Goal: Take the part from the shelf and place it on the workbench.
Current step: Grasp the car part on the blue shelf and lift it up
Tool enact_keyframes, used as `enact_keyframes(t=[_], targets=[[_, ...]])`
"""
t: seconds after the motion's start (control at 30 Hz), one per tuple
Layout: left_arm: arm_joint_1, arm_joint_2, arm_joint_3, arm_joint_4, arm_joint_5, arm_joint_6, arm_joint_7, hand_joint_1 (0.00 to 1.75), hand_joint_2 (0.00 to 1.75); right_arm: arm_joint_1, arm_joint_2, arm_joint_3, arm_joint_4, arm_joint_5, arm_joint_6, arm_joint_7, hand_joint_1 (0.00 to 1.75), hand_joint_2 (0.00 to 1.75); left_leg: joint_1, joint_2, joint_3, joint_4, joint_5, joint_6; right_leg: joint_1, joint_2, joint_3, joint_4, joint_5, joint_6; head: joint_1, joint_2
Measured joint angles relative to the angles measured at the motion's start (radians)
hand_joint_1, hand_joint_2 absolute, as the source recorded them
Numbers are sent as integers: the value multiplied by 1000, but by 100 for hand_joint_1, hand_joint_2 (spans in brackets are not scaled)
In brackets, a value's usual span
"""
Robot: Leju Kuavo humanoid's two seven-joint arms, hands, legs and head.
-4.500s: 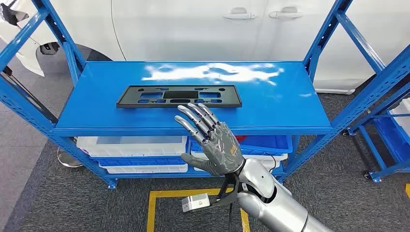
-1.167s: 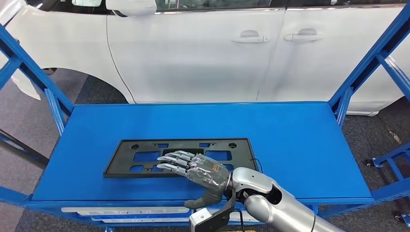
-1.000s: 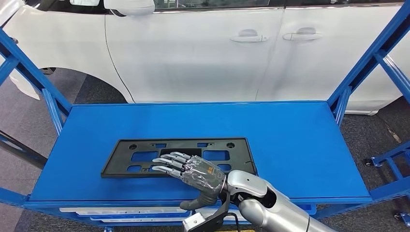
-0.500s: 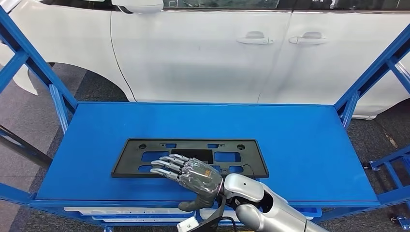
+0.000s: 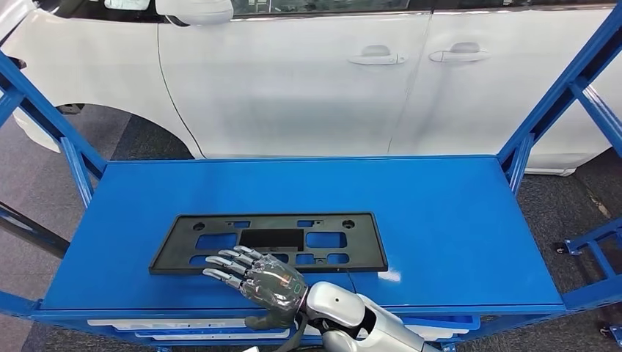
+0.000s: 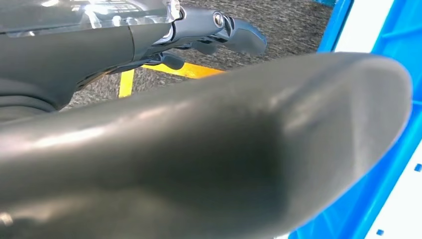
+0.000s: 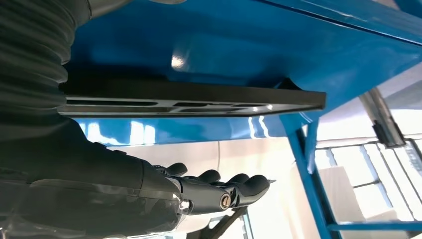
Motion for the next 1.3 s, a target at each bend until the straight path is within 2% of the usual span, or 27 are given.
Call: enact_keyframes(t=[0.03,0.1,0.13,0.17,0.27,0.3,0.37,0.43,0.47,0.5,0.53,0.6,0.63,0.67,0.77,0.83,0.87,0.93,0.97,1.0,1.03,1.1,1.13,1.17,1.2,1.3], targets=[[0,0,0,0,-3,0,-1,0,0,-1,12,3,17,12,-12,9,0,175,1,0,22,-49,34,0,0,1,2,3,-3,1,0,0],[-2,0,0,0,-9,0,-2,0,0,-4,43,7,55,33,-43,27,0,175,2,1,89,-190,96,2,2,3,3,11,-10,7,0,0],[-4,1,0,0,-12,0,-3,0,0,-8,61,8,77,43,-61,35,0,175,1,0,112,-240,112,7,4,4,2,14,-13,11,0,0],[-6,0,0,0,-14,0,-4,0,0,-13,79,9,101,52,-79,43,0,175,0,0,122,-262,113,12,7,5,0,17,-14,15,0,0],[-6,0,0,0,-22,0,-7,0,0,-28,126,11,168,66,-113,59,0,175,0,-2,122,-267,114,29,7,6,-3,22,-17,26,1,0],[-6,0,0,0,-23,0,-7,0,0,-31,138,12,184,66,-116,61,0,175,2,-1,123,-269,115,35,6,6,-9,37,-29,31,2,0],[-7,0,0,0,-24,0,-8,0,0,-38,154,14,210,67,-120,62,0,175,4,0,123,-273,118,44,3,5,-50,127,-82,40,5,0],[-7,0,0,0,-24,0,-9,0,0,-42,163,16,236,72,-127,66,0,175,3,0,121,-272,118,48,0,5,-118,265,-139,45,8,0],[-6,0,0,0,-25,0,-9,0,0,-43,167,17,248,78,-133,71,0,175,2,0,121,-272,117,48,0,5,-139,306,-147,45,8,0],[-6,0,0,0,-27,0,-9,0,0,-43,170,18,260,84,-140,78,0,175,2,-1,122,-271,117,48,0,5,-143,311,-137,44,8,0],[-6,0,0,0,-29,0,-9,0,0,-46,177,18,273,90,-148,84,0,175,1,-2,122,-271,117,48,0,5,-125,271,-107,40,8,0],[-8,0,0,0,-35,-1,-9,0,0,-54,194,18,299,99,-167,94,0,175,-2,-2,124,-270,116,46,4,4,-58,126,-38,26,8,0],[-9,0,0,0,-39,-2,-9,0,0,-60,205,18,314,103,-176,97,0,175,-4,-2,124,-270,116,43,7,4,-30,66,-17,21,7,0],[-10,-1,0,0,-42,-3,-7,0,0,-66,216,18,330,106,-185,100,0,175,-5,-2,124,-270,116,39,10,3,-16,32,-8,17,7,0],[-14,0,0,0,-51,-5,-2,0,0,-73,243,16,374,113,-206,103,0,175,-2,0,125,-274,117,21,11,2,-11,12,-3,9,7,0],[-17,0,0,0,-56,-6,0,0,0,-79,262,14,396,113,-215,106,0,175,-2,0,112,-241,93,11,5,1,-3,-4,6,1,6,0],[-19,0,0,0,-58,-6,0,0,0,-85,273,12,407,113,-219,107,0,175,-1,0,91,-195,66,6,2,0,-1,-9,9,-2,5,0],[-21,0,0,0,-61,-7,1,0,0,-98,289,11,432,115,-225,113,0,175,1,0,31,-64,5,-2,4,0,0,-10,10,-7,3,0],[-21,0,0,0,-61,-7,2,0,0,-103,295,9,445,118,-228,118,0,175,2,0,8,-16,-9,-6,4,0,0,-9,9,-7,4,0],[-21,0,0,0,-62,-7,2,0,0,-107,300,7,459,122,-232,122,0,175,3,0,1,-1,-4,-9,4,0,0,-7,8,-6,4,0],[-22,0,0,0,-64,-7,3,0,0,-112,304,6,471,126,-237,125,0,175,6,1,14,-26,19,-11,3,1,0,-4,7,-5,3,0],[-24,1,0,0,-67,-7,3,0,0,-121,314,4,489,131,-243,128,0,175,11,1,80,-158,84,-14,2,2,0,5,0,1,3,0],[-26,1,0,0,-68,-7,4,0,0,-125,318,3,495,133,-247,131,0,175,11,1,109,-216,103,-11,3,3,-2,12,-4,6,3,0],[-28,0,-1,0,-69,-7,4,0,0,-130,322,2,503,136,-254,135,0,175,10,0,126,-253,111,-5,5,4,-5,17,-7,11,3,0],[-29,0,-1,0,-71,-7,4,0,0,-133,325,1,513,141,-263,142,0,175,8,-2,131,-265,108,2,7,4,-7,19,-7,16,3,0],[-30,0,-1,0,-78,-6,7,0,0,-143,330,-9,551,158,-303,180,0,175,7,-2,128,-269,112,24,6,4,-13,24,-12,29,4,0]])
